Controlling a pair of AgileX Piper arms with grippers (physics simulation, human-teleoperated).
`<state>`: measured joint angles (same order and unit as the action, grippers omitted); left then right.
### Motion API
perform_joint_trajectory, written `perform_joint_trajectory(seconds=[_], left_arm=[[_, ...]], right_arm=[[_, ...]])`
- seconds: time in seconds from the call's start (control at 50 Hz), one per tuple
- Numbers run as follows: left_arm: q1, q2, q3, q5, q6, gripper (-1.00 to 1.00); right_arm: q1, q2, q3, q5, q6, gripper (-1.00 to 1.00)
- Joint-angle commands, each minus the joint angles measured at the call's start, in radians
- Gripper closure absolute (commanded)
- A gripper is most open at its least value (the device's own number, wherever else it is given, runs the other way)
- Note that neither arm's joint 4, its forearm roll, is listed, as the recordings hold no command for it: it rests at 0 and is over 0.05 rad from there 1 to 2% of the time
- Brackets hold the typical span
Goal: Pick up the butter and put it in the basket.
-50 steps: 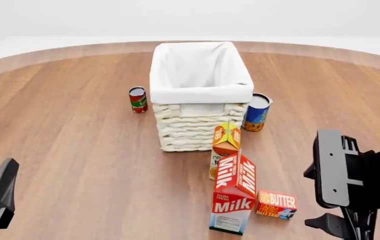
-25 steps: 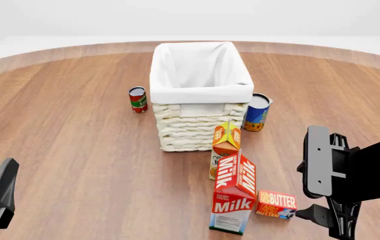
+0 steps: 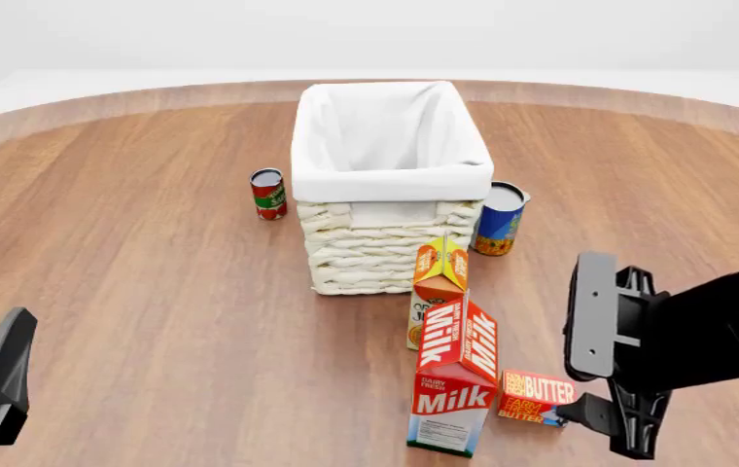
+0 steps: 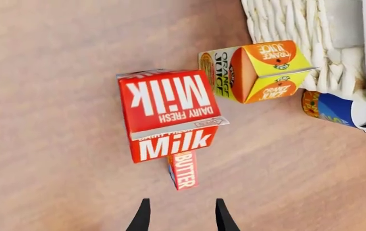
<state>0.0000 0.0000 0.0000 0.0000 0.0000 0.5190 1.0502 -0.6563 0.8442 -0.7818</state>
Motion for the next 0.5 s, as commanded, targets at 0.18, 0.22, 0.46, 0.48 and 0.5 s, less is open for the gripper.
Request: perform_joint_trajectory(seconds=[0.18, 0.22, 0.46, 0.48, 0.5], left_arm=[[0.000, 0.000, 0.000, 0.000, 0.000, -1.00], [0.000, 0.000, 0.000, 0.000, 0.000, -1.00], [0.000, 0.000, 0.000, 0.000, 0.000, -1.00], [0.000, 0.000, 0.000, 0.000, 0.000, -1.00], [0.000, 0.000, 0.000, 0.000, 0.000, -1.00]], right_arm=[[0.036, 0.038, 0.068, -0.105, 0.055, -1.00], [0.044, 0.039, 0.071, -0.111, 0.065, -1.00], [-0.063, 0.101, 0.068, -0.191, 0.022, -1.00], [-0.070, 0.106, 0.066, -0.195, 0.018, -1.00], [-0.072, 0.107, 0.065, -0.195, 0.017, -1.00]])
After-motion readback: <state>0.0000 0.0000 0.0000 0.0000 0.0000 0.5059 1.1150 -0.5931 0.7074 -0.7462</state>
